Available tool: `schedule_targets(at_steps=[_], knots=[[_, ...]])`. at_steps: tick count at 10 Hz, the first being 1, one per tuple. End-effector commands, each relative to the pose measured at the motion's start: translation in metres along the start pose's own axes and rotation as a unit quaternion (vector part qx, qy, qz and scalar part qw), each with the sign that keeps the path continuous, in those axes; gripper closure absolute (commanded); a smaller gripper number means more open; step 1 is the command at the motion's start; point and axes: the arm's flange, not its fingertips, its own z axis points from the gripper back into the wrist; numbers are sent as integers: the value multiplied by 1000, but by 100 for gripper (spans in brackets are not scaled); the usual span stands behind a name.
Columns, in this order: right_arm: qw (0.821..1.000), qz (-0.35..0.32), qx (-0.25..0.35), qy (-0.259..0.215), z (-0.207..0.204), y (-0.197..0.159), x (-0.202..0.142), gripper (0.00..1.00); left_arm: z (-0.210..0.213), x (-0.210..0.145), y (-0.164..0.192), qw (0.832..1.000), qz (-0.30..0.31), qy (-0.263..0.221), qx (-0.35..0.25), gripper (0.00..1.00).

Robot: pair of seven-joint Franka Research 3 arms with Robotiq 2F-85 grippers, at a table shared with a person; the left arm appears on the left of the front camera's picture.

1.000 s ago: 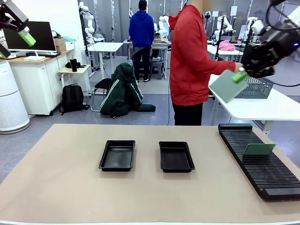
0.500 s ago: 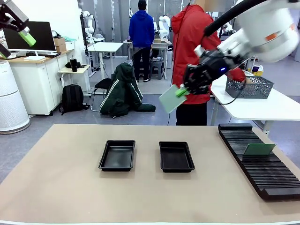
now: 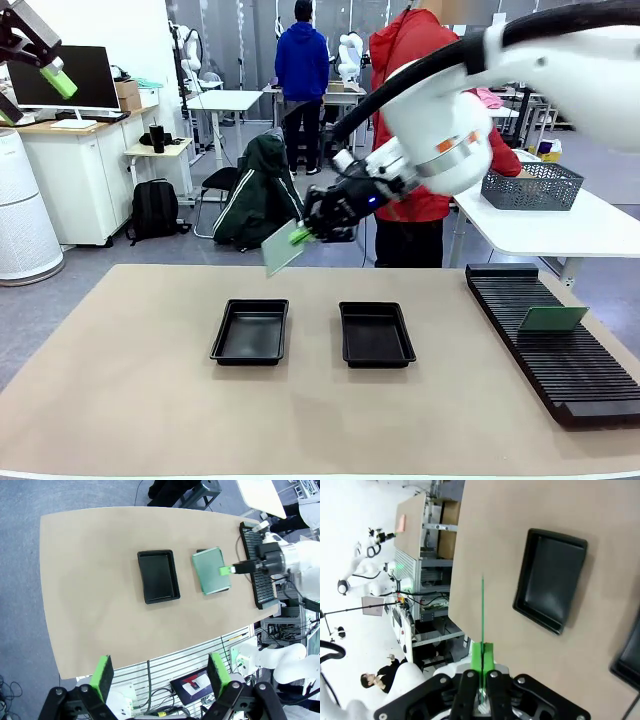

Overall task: Inspect and transfer BCBs to ESD trays.
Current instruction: Pick up the Blank PCB from the PCB Rack and place it in the left ESD tray.

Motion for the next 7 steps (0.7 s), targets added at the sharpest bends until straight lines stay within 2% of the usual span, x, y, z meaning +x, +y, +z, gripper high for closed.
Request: schedule_targets(at_steps=[1,3,7], knots=[[999,8,28,-32,-35,-4,5,98,0,-1,2,1000,2,3,3,0],[999,-8,33,-34,-71,-20,7,98,0,-1,2,1000,2,3,3,0],[996,-36,43,-76,-119,-51,3,98,0,-1,2,1000,2,3,3,0]])
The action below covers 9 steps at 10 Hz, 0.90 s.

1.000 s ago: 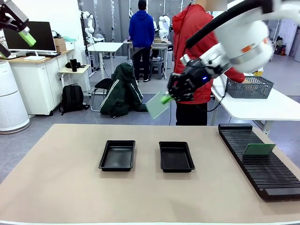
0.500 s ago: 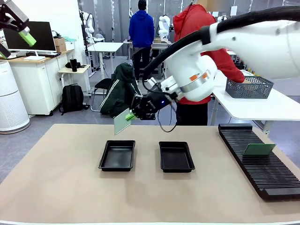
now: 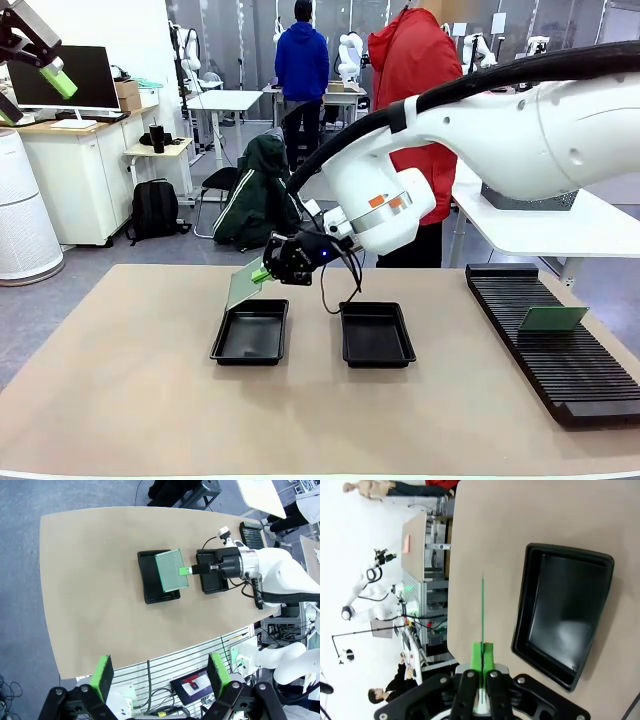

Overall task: Inspect and transfer BCBs to ESD trays.
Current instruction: Pick up the Blank PCB from the PCB Rack and place it in the left ESD tray.

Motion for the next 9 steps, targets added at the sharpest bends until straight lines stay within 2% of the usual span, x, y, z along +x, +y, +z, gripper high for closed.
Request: schedule_targets(at_steps=[1,6,9], knots=[[999,-10,11,-45,-18,-12,-2,98,0,-1,2,1000,2,3,3,0],[998,-39,8,-43,-41,-44,-2,98,0,-1,2,1000,2,3,3,0],[998,-43,-16,-39,-53,-53,1,98,0,-1,2,1000,2,3,3,0]])
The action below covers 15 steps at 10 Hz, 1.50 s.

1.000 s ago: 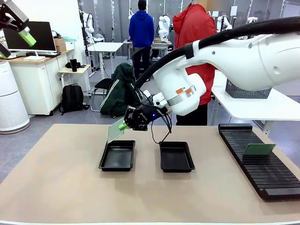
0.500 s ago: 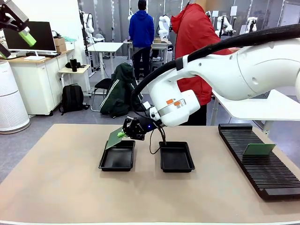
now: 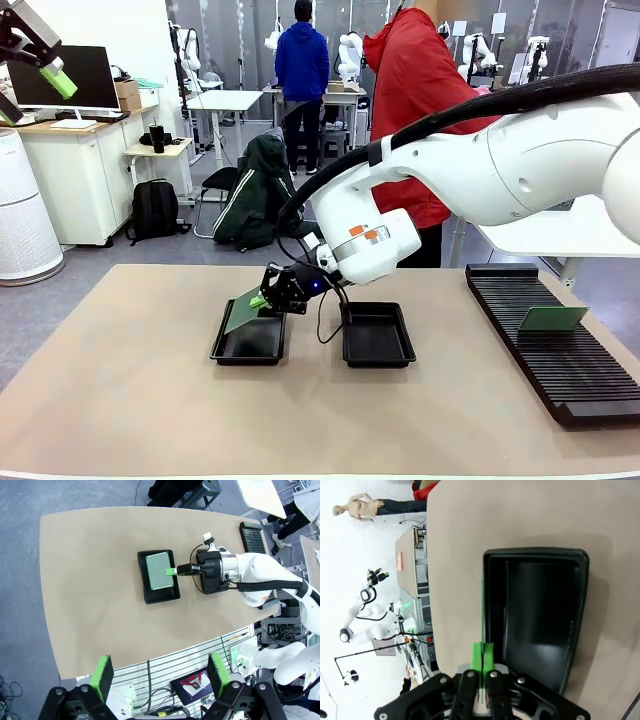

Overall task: Inspect and transfer BCBs to ESD trays.
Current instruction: Pick up the Blank PCB from the PCB Rack and place it in the left ESD tray.

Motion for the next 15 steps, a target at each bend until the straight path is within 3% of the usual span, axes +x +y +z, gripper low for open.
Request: schedule_targets(at_steps=[1,5,6,7,8,9,10,11,12,13,14,15], knots=[[1000,7,-14,-18,-10,-2,3,98,0,-1,2,1000,2,3,3,0],[999,-6,-37,-3,-18,-7,4,98,0,-1,2,1000,2,3,3,0],[999,-8,-43,2,-21,-6,4,88,0,-1,2,1000,2,3,3,0],[999,-13,-50,6,-23,-6,3,83,0,-1,2,1000,2,3,3,0],[998,-12,-59,14,-24,-5,2,70,0,-1,2,1000,2,3,3,0],[998,-9,-65,18,-21,1,1,66,0,-1,2,1000,2,3,3,0],[997,-9,-76,21,-19,7,1,52,0,-1,2,1000,2,3,3,0],[995,-9,-93,24,-17,12,2,48,0,-1,2,1000,2,3,3,0],[993,-9,-116,28,-15,18,2,35,0,-1,2,1000,2,3,3,0],[990,-3,-138,38,-16,24,1,30,0,-1,2,1000,2,3,3,0],[986,7,-159,40,-16,31,0,17,0,-1,2,1000,2,3,3,0],[982,19,-183,53,-16,43,1,12,0,-1,2,1000,2,3,3,0]])
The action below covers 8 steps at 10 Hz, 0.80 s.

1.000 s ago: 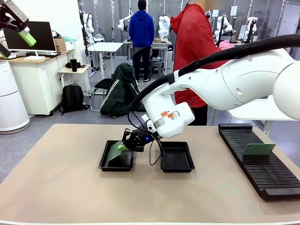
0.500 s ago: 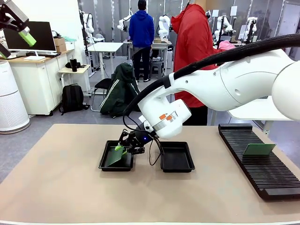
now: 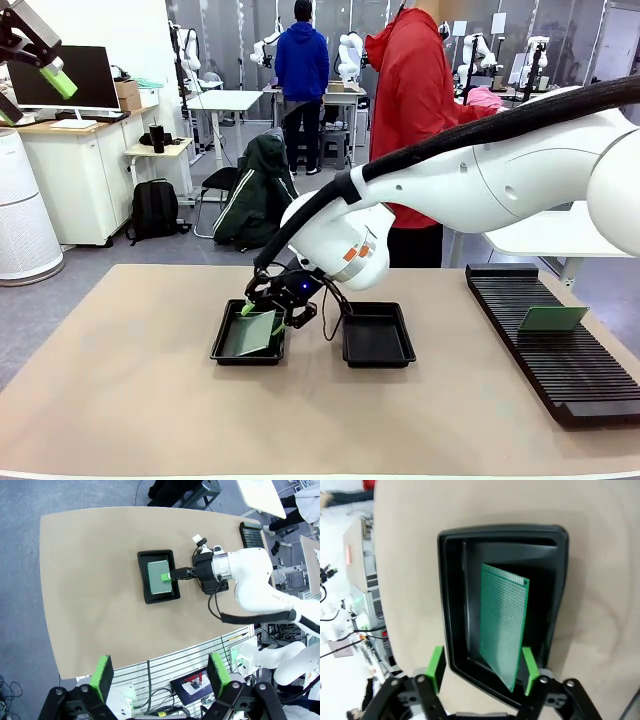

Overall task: Inspect and transfer BCBs to ESD trays.
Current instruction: Pick up the Blank PCB from the PCB Rack and place it in the left ESD tray.

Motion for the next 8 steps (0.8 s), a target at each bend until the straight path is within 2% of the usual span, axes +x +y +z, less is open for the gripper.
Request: schedule_targets(at_steps=[1,5,8], knots=[[998,16,-58,19,13,32,6,0,0,-1,2,1000,2,3,3,0],[988,43,-141,47,57,72,-5,0,0,-1,2,1000,2,3,3,0],[976,47,-205,51,91,97,-13,0,0,-1,2,1000,2,3,3,0]])
